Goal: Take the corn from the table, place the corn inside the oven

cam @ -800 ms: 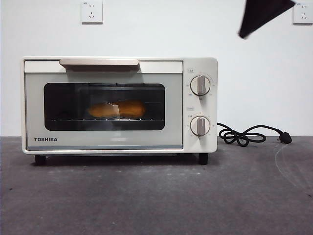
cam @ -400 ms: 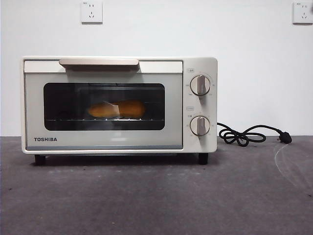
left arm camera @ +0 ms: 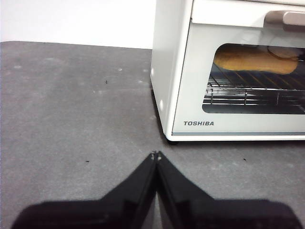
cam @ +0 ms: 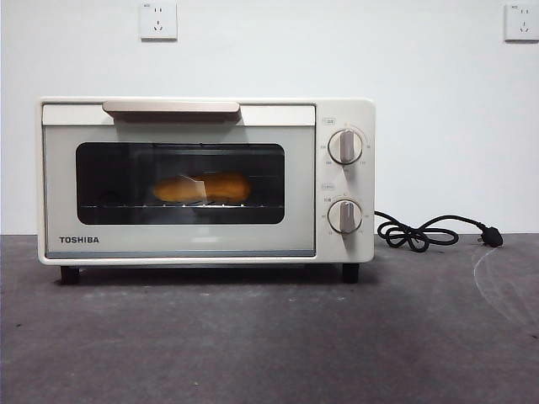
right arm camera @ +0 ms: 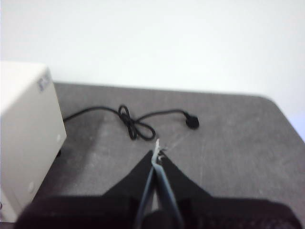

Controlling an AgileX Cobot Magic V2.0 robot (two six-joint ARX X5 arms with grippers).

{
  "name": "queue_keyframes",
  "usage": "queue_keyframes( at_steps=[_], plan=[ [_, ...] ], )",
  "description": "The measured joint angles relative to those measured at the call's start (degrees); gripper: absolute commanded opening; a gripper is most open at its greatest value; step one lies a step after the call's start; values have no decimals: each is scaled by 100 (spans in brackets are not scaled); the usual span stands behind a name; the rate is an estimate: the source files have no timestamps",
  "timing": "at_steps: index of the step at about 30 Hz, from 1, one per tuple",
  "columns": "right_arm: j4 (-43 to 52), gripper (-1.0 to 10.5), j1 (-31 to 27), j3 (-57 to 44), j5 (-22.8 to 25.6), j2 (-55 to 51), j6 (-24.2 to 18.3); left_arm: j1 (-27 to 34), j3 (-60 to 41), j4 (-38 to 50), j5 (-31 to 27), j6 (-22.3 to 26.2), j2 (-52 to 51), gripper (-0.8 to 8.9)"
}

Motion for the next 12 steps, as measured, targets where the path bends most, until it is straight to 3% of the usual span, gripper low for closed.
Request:
queue_keyframes(
  at_steps=[8, 12],
  plan=[
    [1016, 1, 2, -2068, -7, -1432, 63, 0, 0, 0, -2, -2, 0, -4],
    [1134, 1, 162, -2664, 317, -2046, 216, 0, 0, 0, -2, -2, 0, -4]
  ],
)
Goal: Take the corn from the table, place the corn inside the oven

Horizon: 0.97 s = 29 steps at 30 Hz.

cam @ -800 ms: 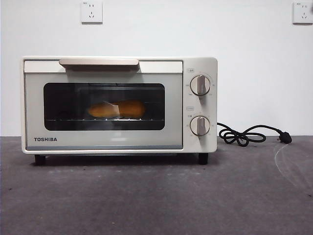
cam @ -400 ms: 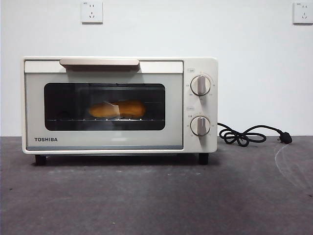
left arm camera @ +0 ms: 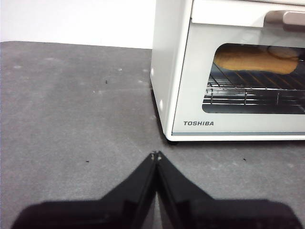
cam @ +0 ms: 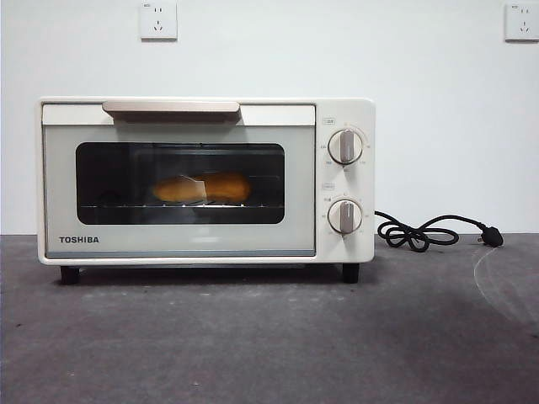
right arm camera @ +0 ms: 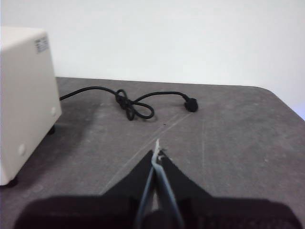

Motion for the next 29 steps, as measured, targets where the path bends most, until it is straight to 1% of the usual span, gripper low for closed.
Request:
queue_keyframes(
  at_steps=[5, 7, 15, 18, 20, 23, 29],
  plan=[
    [-68, 1, 282, -232, 278, -356, 66, 0, 0, 0, 0, 0, 0, -4],
    [-186, 1, 343, -308, 317, -444, 94, 0, 0, 2, 0, 2, 0, -4],
    [-337, 1, 363, -931, 354, -866, 426, 0, 0, 0, 0, 0, 0, -4],
    [-785, 1, 363, -977, 407, -1119, 533, 0, 0, 2, 2, 0, 0, -4],
    [-1062, 1, 363, -979, 428, -1292, 568, 0, 0, 2, 0, 2, 0, -4],
    [-1049, 1, 363, -977, 507, -1493, 605, 0, 0, 4, 0, 2, 0, -4],
    [-1062, 1, 363, -977, 511, -1491, 625, 0, 0, 2, 0, 2, 0, -4]
  ],
)
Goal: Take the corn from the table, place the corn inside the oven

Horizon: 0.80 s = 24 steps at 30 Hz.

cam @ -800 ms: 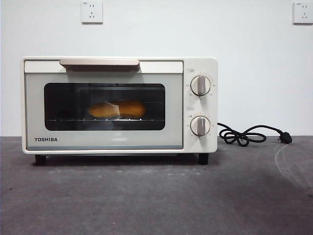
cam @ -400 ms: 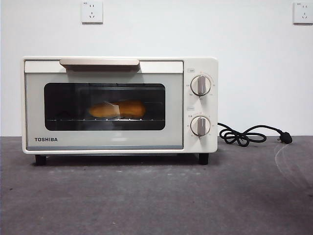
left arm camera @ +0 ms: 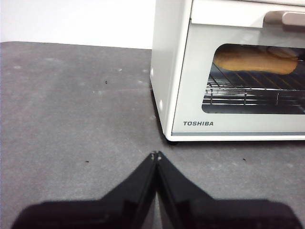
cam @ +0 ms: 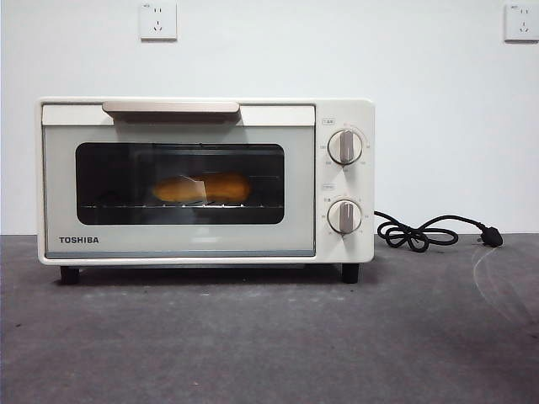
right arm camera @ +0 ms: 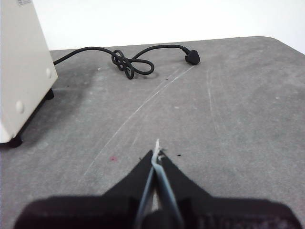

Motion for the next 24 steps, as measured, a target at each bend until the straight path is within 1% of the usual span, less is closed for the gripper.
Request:
queue_keyframes(
  at_steps=[9, 24],
  plan=[
    [0, 1, 0, 0, 85, 2, -11, 0, 0, 0, 0, 0, 0, -4],
    [2, 1, 0, 0, 85, 0, -13, 0, 0, 0, 0, 0, 0, -4]
  ],
)
